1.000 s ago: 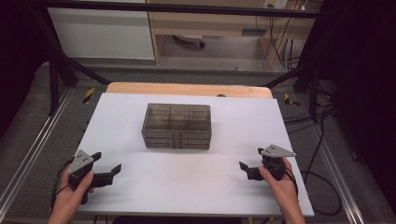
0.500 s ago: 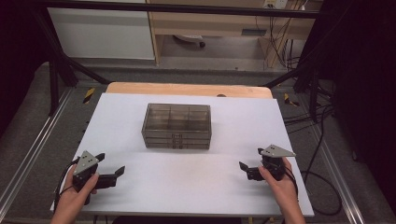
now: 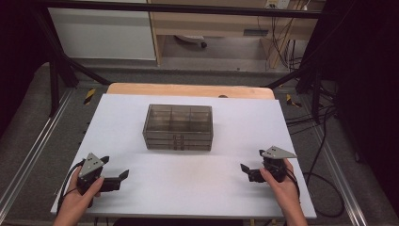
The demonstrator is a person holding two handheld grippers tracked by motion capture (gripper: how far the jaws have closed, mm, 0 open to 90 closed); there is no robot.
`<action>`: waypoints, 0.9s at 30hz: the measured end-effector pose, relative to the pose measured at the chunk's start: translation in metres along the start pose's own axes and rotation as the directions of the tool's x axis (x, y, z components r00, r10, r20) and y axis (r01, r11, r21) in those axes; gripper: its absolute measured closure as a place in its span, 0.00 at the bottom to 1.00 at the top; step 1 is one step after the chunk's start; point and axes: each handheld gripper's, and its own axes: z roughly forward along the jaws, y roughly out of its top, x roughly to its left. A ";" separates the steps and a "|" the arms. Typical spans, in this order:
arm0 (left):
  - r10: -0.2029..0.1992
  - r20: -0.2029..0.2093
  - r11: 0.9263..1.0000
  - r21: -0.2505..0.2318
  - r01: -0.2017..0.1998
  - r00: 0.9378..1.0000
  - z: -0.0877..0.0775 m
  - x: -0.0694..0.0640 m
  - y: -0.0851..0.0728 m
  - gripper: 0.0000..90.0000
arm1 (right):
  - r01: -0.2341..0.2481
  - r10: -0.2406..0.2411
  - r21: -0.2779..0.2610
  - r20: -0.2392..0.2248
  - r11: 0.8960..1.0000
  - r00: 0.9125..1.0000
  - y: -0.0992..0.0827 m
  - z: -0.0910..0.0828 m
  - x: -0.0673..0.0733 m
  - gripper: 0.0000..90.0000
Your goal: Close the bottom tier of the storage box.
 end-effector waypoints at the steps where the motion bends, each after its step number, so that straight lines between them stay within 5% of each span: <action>1: 0.000 0.000 1.000 0.002 0.000 1.000 0.000 0.000 0.000 0.07 | 0.004 -0.004 0.001 0.000 1.000 1.000 0.000 0.000 0.000 0.04; 27: 0.013 0.017 0.999 0.045 -0.014 1.000 0.006 -0.009 0.001 0.07 | 0.003 -0.003 -0.003 -0.023 1.000 1.000 0.000 0.008 0.007 0.04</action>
